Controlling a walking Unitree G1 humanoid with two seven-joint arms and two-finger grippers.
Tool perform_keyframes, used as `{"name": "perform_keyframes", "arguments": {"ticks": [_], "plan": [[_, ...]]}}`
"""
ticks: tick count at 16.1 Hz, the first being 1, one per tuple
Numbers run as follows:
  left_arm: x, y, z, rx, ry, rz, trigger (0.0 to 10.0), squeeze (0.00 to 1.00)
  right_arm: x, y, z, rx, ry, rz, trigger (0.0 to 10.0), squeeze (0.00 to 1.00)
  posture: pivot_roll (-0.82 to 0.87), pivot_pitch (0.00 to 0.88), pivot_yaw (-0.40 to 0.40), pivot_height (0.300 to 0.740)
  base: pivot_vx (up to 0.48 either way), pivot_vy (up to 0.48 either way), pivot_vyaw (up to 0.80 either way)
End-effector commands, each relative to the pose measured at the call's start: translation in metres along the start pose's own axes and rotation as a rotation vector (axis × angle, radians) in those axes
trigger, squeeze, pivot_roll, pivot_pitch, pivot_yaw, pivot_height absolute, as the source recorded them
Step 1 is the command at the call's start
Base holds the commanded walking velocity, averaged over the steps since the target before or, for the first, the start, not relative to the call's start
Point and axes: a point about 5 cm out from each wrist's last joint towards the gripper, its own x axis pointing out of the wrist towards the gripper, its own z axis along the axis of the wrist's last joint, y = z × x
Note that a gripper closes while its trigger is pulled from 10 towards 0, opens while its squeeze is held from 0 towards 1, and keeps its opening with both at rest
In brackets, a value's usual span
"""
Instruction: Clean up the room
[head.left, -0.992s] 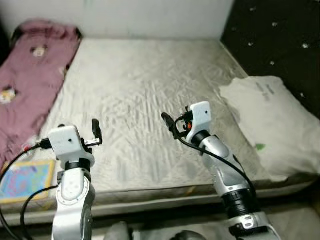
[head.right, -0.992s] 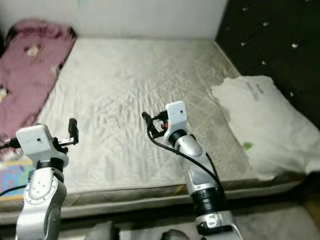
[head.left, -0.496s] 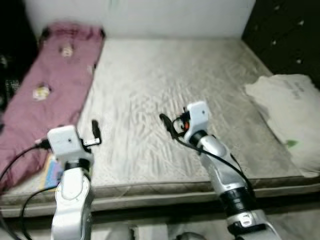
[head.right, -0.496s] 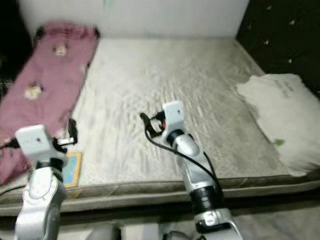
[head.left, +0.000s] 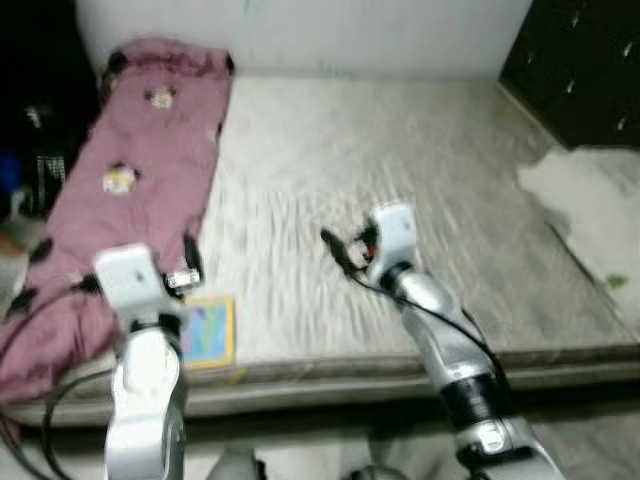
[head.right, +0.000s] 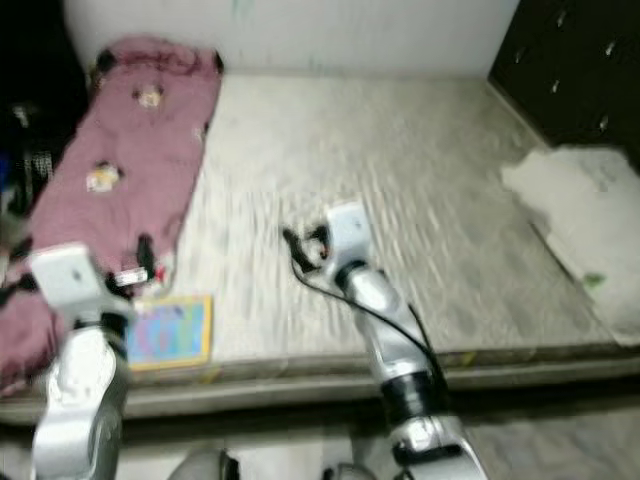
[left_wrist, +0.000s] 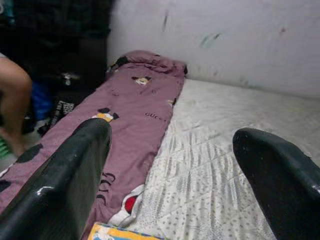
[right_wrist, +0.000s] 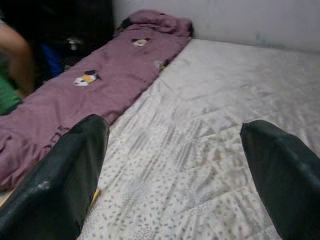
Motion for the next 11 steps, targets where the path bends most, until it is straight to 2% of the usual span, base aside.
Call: {"name": "perform_keyframes", "arguments": {"ticks": [1, 6, 8, 11], "plan": [[0.0005, 0.0053, 0.002, 0.009, -0.004, 0.021, 10.0, 0.0, 0.0045, 0.0087, 0.0069, -0.003, -0.02, 0.031, 10.0, 0.0, 0.05, 0.0, -0.054, 0.74, 0.0, 0.48, 0.0], [0.0004, 0.0052, 0.0018, 0.006, -0.003, 0.02, 10.0, 0.0, 0.0048, 0.0084, 0.0057, 0.004, -0.01, 0.032, 10.0, 0.0, 0.05, 0.0, -0.054, 0.74, 0.0, 0.48, 0.0], [0.0007, 0.0051, 0.0017, 0.006, -0.004, 0.017, 10.0, 0.0, 0.005, 0.0083, 0.0057, 0.004, -0.01, 0.032, 10.0, 0.0, 0.05, 0.0, -0.055, 0.74, 0.0, 0.48, -0.8], [0.0007, 0.0047, 0.0017, 0.004, -0.005, 0.017, 10.0, 0.0, 0.0049, 0.008, 0.0059, 0.001, -0.012, 0.032, 10.0, 0.0, 0.05, 0.0, -0.055, 0.74, 0.0, 0.48, 0.0]]}}
